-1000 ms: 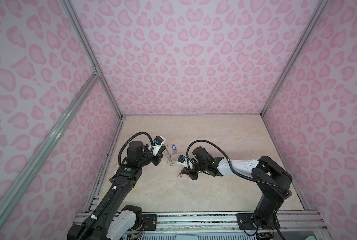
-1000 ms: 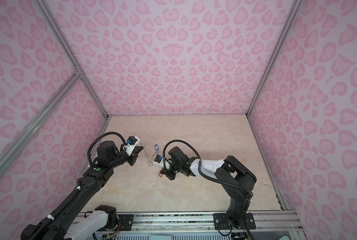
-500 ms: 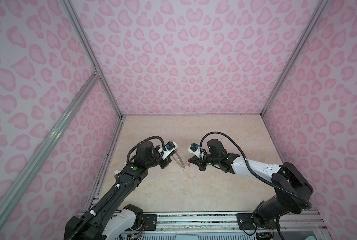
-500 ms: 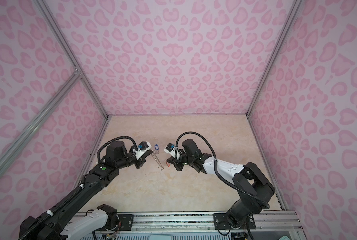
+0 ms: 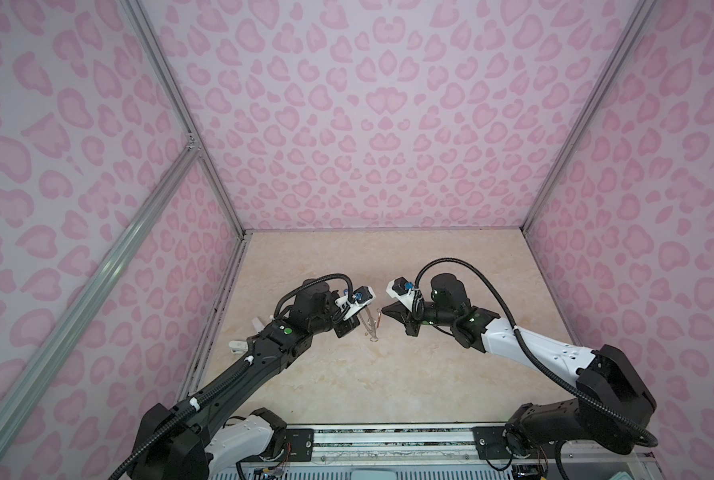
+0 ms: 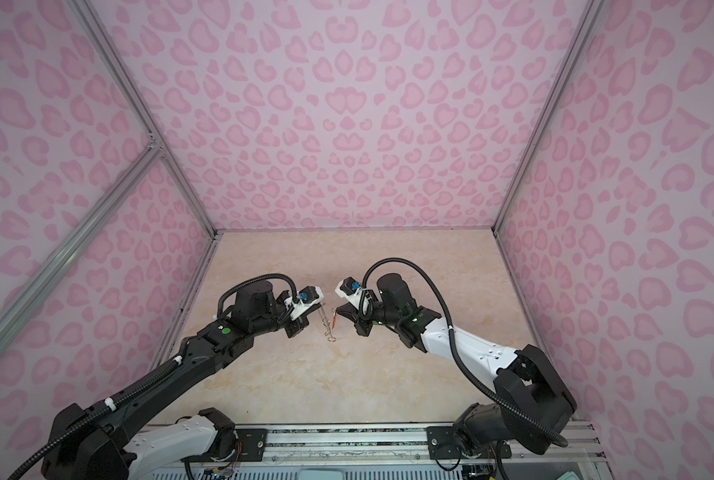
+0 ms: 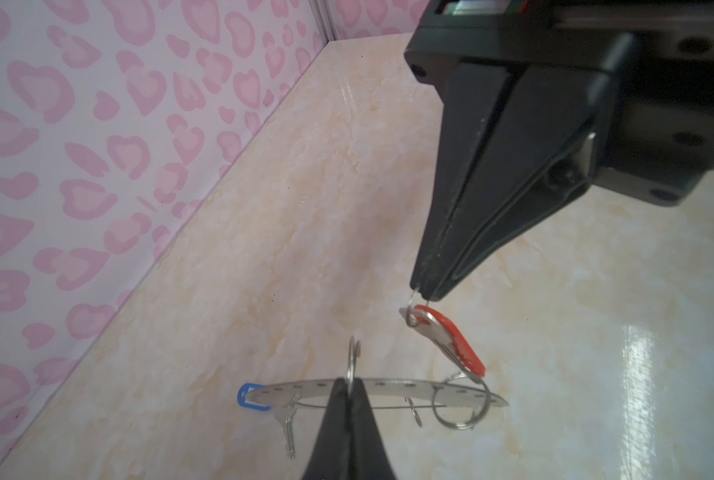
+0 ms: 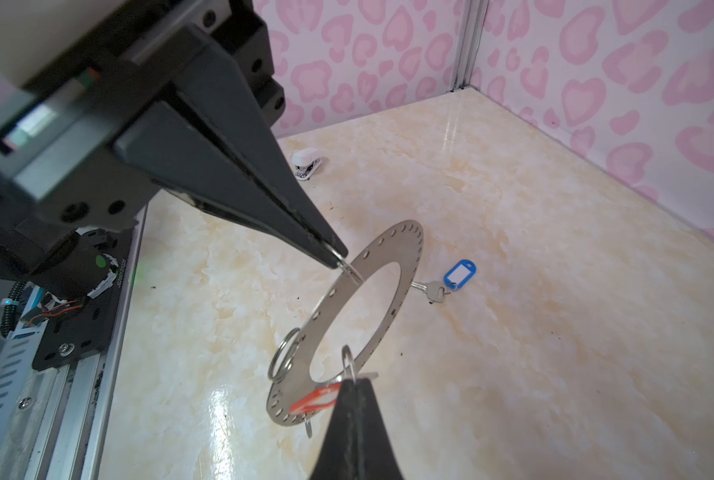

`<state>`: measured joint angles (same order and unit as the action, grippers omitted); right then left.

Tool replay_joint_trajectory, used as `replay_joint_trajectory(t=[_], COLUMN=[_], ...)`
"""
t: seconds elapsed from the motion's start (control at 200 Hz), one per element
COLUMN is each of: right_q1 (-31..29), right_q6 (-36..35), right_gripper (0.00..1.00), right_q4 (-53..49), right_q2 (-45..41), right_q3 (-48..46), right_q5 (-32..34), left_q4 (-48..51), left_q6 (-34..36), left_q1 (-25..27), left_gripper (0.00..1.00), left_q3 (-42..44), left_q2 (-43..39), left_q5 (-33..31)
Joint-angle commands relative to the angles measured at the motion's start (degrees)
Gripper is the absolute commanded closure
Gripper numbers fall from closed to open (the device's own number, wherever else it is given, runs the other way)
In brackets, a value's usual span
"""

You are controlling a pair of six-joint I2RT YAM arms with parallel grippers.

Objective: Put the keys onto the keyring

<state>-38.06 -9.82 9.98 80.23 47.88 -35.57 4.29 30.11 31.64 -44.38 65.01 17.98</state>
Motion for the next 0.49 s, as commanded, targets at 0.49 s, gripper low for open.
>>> replay_joint_trajectory(t=[0.49], right_q1=[-0.17], right_q6=[4.81], right_gripper=[1.00], right_q4=[7.12], right_q2=[0.10], right_q3=[-1.12], right_q5=[2.32], left_q4=[-3.92], left_q6=[-4.79], left_q1=[4.26], left_gripper=[0.97], left_q3=[-2.11], left_q2=[3.42], left_q5=[-3.26])
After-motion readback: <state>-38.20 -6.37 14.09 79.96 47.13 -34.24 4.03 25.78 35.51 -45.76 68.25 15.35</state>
